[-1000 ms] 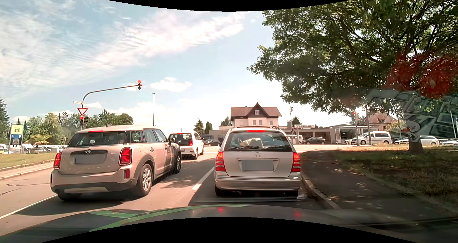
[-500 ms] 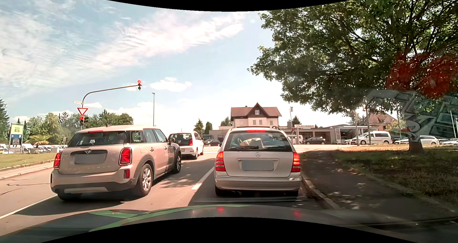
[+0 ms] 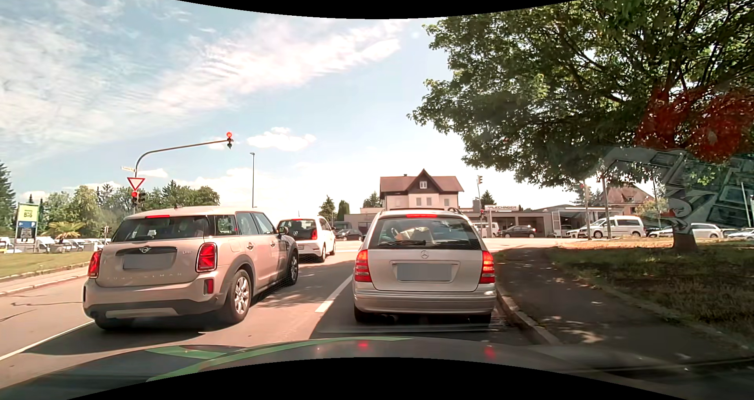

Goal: Follow the waypoints while adhering to traffic rules and regulations

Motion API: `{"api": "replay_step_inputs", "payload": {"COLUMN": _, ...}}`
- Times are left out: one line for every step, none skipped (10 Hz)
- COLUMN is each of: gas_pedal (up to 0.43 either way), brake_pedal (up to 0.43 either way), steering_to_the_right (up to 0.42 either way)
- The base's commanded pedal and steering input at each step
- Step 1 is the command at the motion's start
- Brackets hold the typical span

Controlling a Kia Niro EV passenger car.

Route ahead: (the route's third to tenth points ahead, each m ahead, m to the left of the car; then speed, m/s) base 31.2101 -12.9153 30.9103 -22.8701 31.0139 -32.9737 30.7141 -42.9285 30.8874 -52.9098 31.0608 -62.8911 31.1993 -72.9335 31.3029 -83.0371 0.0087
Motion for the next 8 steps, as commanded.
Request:
{"api": "replay_step_inputs", "payload": {"gas_pedal": 0.0, "brake_pedal": 0.28, "steering_to_the_right": 0.081}}
{"api": "replay_step_inputs", "payload": {"gas_pedal": 0.0, "brake_pedal": 0.287, "steering_to_the_right": 0.08}}
{"api": "replay_step_inputs", "payload": {"gas_pedal": 0.0, "brake_pedal": 0.28, "steering_to_the_right": 0.08}}
{"api": "replay_step_inputs", "payload": {"gas_pedal": 0.0, "brake_pedal": 0.28, "steering_to_the_right": 0.08}}
{"api": "replay_step_inputs", "payload": {"gas_pedal": 0.0, "brake_pedal": 0.28, "steering_to_the_right": 0.081}}
{"api": "replay_step_inputs", "payload": {"gas_pedal": 0.0, "brake_pedal": 0.287, "steering_to_the_right": 0.08}}
{"api": "replay_step_inputs", "payload": {"gas_pedal": 0.0, "brake_pedal": 0.28, "steering_to_the_right": 0.08}}
{"api": "replay_step_inputs", "payload": {"gas_pedal": 0.0, "brake_pedal": 0.28, "steering_to_the_right": 0.08}}
